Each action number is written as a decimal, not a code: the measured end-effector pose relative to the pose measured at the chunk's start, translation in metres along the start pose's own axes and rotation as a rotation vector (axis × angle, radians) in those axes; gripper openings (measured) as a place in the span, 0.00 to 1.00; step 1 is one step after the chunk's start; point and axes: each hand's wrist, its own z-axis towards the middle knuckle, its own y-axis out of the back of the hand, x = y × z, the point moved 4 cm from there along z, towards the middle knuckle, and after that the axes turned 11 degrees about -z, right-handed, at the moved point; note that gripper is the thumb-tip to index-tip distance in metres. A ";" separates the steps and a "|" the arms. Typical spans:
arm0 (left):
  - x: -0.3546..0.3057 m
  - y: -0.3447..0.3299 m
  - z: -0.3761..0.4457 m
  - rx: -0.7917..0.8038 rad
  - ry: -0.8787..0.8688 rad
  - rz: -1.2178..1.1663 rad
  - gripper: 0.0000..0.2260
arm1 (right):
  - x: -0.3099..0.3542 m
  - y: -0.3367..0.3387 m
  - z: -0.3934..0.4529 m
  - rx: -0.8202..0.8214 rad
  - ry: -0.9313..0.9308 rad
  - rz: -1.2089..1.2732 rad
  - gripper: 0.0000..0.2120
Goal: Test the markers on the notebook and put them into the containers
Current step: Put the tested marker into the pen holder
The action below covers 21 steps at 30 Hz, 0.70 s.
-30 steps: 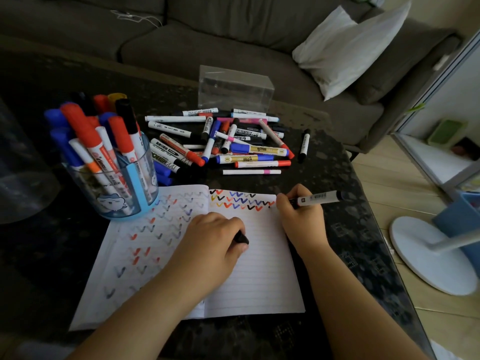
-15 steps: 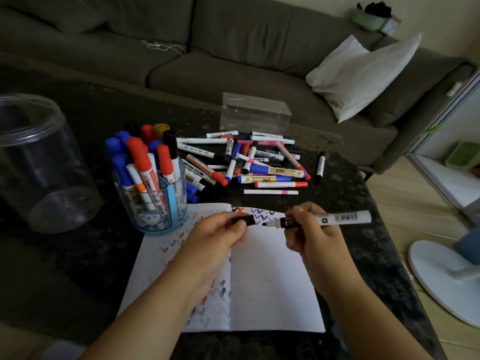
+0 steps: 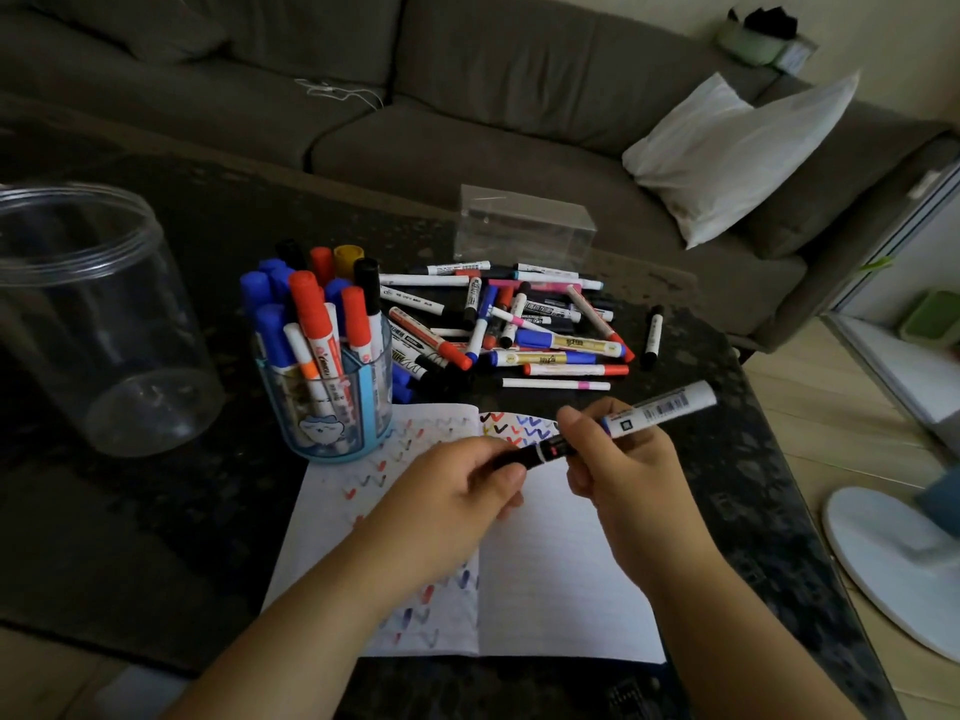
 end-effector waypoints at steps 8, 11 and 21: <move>-0.004 -0.009 -0.009 -0.006 -0.166 0.166 0.06 | -0.002 -0.009 -0.007 -0.076 0.020 0.043 0.14; -0.007 -0.008 -0.010 -0.022 -0.155 0.153 0.05 | 0.003 -0.009 -0.007 -0.047 0.038 0.023 0.14; -0.036 0.000 -0.034 -0.140 -0.136 0.271 0.09 | 0.047 0.038 -0.037 -0.040 -0.019 -0.304 0.12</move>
